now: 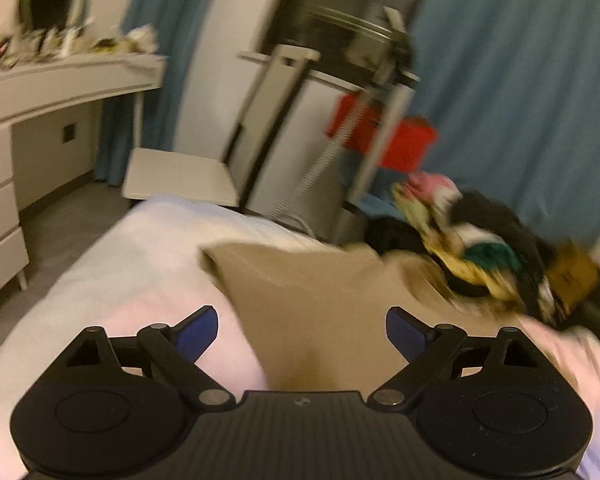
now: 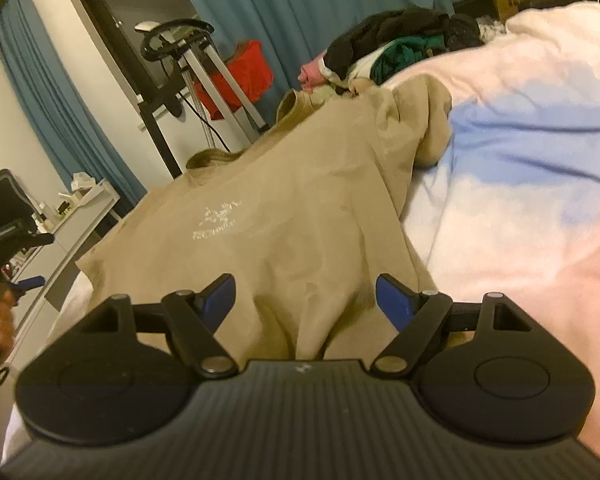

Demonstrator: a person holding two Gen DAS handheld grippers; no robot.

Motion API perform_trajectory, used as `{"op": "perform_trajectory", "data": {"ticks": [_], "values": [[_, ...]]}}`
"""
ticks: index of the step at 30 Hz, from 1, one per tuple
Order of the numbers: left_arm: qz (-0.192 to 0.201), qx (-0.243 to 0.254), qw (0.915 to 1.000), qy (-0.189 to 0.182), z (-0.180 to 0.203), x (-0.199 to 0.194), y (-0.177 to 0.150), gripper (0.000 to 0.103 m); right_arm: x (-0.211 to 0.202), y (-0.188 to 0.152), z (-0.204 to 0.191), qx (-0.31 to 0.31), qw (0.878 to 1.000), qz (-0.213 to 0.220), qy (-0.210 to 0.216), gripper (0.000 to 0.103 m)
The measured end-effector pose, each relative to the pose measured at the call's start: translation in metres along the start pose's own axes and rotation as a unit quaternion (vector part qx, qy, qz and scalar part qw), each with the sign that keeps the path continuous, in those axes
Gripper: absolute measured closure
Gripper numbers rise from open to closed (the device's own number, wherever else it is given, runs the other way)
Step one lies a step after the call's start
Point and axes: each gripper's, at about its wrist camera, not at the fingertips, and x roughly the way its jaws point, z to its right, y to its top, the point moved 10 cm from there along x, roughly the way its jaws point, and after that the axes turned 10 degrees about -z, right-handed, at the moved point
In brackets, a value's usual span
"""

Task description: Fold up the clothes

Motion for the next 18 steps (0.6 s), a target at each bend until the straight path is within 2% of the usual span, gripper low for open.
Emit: {"op": "perform_trajectory", "data": {"ticks": [5, 10, 18], "values": [[-0.008, 0.047, 0.9978, -0.046, 0.072, -0.059, -0.058, 0.010, -0.023, 0.009, -0.006, -0.019, 0.999, 0.028, 0.004, 0.023], [0.010, 0.093, 0.9935, -0.066, 0.122, -0.105, -0.099, 0.010, -0.050, 0.013, -0.016, -0.052, 0.997, 0.060, -0.001, 0.024], [0.024, 0.142, 0.9875, -0.064, 0.152, -0.141, -0.146, 0.010, -0.088, 0.015, -0.018, -0.054, 0.994, 0.091, -0.011, 0.024]]}}
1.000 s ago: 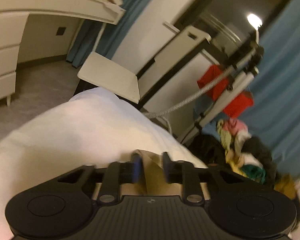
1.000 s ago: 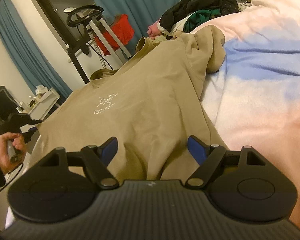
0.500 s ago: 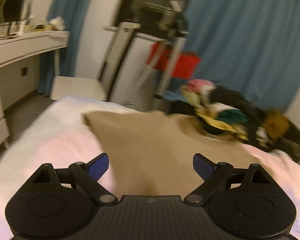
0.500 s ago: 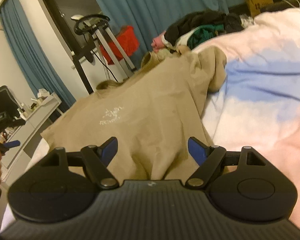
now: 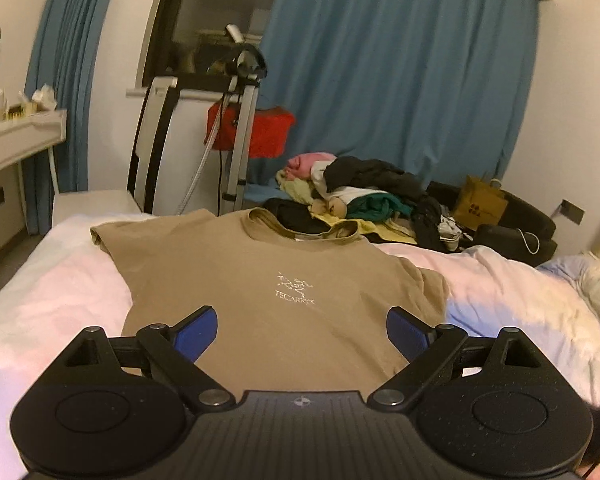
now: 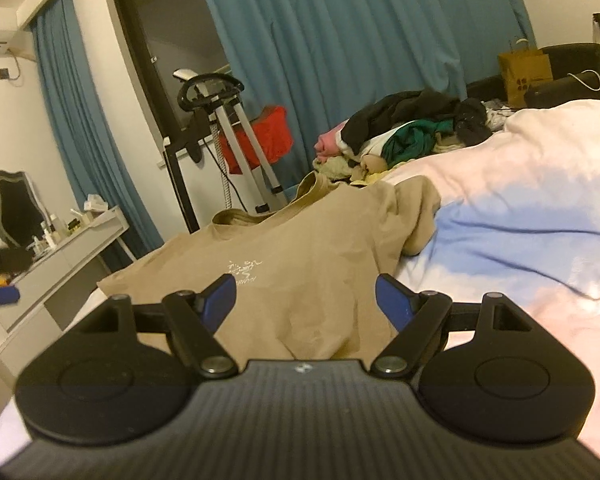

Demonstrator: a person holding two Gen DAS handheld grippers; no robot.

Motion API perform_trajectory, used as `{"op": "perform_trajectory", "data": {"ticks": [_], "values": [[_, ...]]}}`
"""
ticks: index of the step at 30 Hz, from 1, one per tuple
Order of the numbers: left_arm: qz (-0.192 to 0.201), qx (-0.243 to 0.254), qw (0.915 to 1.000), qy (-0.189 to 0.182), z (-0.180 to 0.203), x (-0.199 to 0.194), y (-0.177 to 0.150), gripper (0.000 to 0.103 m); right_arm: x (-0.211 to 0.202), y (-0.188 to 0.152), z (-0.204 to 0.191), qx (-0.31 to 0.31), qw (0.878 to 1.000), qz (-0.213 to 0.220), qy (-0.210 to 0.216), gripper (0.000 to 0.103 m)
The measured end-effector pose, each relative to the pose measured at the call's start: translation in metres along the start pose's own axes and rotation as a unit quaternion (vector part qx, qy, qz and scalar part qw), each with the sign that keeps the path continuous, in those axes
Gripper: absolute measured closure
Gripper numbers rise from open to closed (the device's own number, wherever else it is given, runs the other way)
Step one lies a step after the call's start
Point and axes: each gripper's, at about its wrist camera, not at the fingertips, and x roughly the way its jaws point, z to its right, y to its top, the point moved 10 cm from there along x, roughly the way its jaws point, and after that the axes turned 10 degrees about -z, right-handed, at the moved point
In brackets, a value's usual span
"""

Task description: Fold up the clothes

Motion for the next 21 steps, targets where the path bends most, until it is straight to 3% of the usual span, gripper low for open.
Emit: {"op": "perform_trajectory", "data": {"ticks": [6, 12, 21], "values": [[-0.002, 0.022, 0.9997, 0.008, 0.009, -0.011, -0.026, 0.009, -0.007, 0.001, 0.007, 0.032, 0.999, -0.003, 0.003, 0.024], [0.003, 0.034, 0.9993, 0.015, 0.012, -0.018, -0.031, 0.007, -0.002, 0.001, 0.016, 0.093, 0.995, -0.015, 0.042, 0.024], [-0.025, 0.022, 0.9993, 0.018, 0.010, -0.004, -0.040, 0.007, 0.036, 0.005, 0.063, 0.235, 0.968, -0.028, 0.080, 0.023]]}}
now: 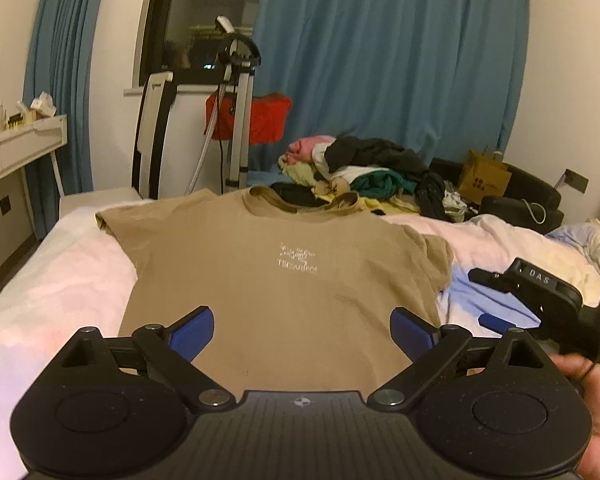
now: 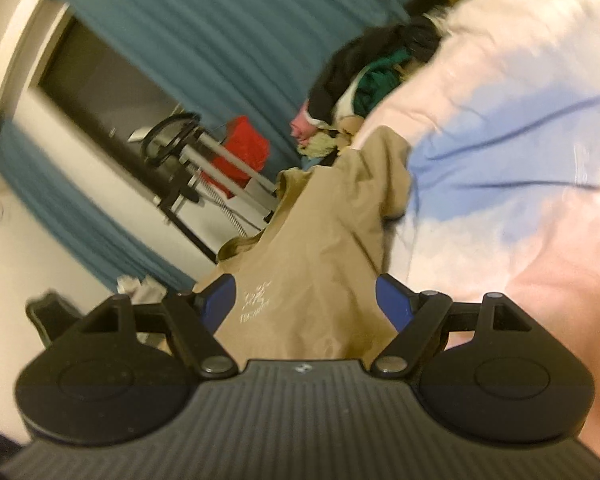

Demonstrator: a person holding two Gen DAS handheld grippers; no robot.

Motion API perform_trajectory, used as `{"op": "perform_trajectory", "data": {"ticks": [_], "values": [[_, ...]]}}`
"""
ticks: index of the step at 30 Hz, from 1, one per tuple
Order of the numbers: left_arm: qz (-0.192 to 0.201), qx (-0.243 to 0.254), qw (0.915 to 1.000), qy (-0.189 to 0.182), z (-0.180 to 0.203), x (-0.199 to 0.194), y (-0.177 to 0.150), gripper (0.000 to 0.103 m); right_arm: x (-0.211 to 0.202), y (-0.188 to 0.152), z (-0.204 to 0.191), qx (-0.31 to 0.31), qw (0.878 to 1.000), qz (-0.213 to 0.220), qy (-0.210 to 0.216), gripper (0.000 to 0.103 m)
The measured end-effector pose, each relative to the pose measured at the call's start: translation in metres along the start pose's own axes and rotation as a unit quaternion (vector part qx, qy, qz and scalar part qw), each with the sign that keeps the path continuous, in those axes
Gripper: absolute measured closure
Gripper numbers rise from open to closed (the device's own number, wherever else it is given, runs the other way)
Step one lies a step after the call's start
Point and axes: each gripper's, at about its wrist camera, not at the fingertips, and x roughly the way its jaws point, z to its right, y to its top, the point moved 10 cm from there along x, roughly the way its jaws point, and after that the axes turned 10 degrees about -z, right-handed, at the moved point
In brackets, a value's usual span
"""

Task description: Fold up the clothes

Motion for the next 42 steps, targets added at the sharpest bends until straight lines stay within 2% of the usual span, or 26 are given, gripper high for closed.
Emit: {"op": "perform_trajectory", "data": {"ticks": [10, 14, 20, 25, 28, 32, 37, 42], "values": [[-0.020, -0.018, 0.9996, 0.011, -0.004, 0.020, -0.001, 0.007, 0.026, 0.024, 0.041, 0.105, 0.993, 0.000, 0.044, 0.023], [-0.034, -0.033, 0.9988, 0.009, -0.006, 0.030, -0.003, 0.007, 0.031, 0.037, 0.058, 0.169, 0.983, 0.008, 0.077, 0.023], [-0.047, -0.032, 0.9983, 0.008, -0.001, 0.047, -0.006, 0.007, 0.059, 0.049, 0.074, 0.242, 0.964, -0.003, 0.107, 0.023], [-0.062, -0.036, 0.9974, -0.003, 0.003, 0.062, -0.009, 0.007, 0.097, 0.054, 0.062, 0.269, 0.951, -0.032, 0.151, 0.023], [-0.068, -0.043, 0.9967, -0.008, 0.002, 0.069, -0.011, 0.007, 0.121, 0.058, 0.060, 0.277, 0.950, -0.037, 0.141, 0.022], [-0.078, -0.054, 0.9954, -0.015, -0.003, 0.079, -0.012, 0.007, 0.143, 0.062, 0.072, 0.322, 0.938, -0.002, 0.127, 0.026], [-0.088, -0.073, 0.9933, -0.020, -0.008, 0.094, -0.011, 0.007, 0.152, 0.070, 0.067, 0.309, 0.946, 0.033, 0.095, 0.026], [-0.084, -0.082, 0.9928, -0.024, -0.012, 0.101, -0.003, 0.007, 0.132, 0.094, 0.067, 0.289, 0.945, 0.115, 0.104, 0.023]]}}
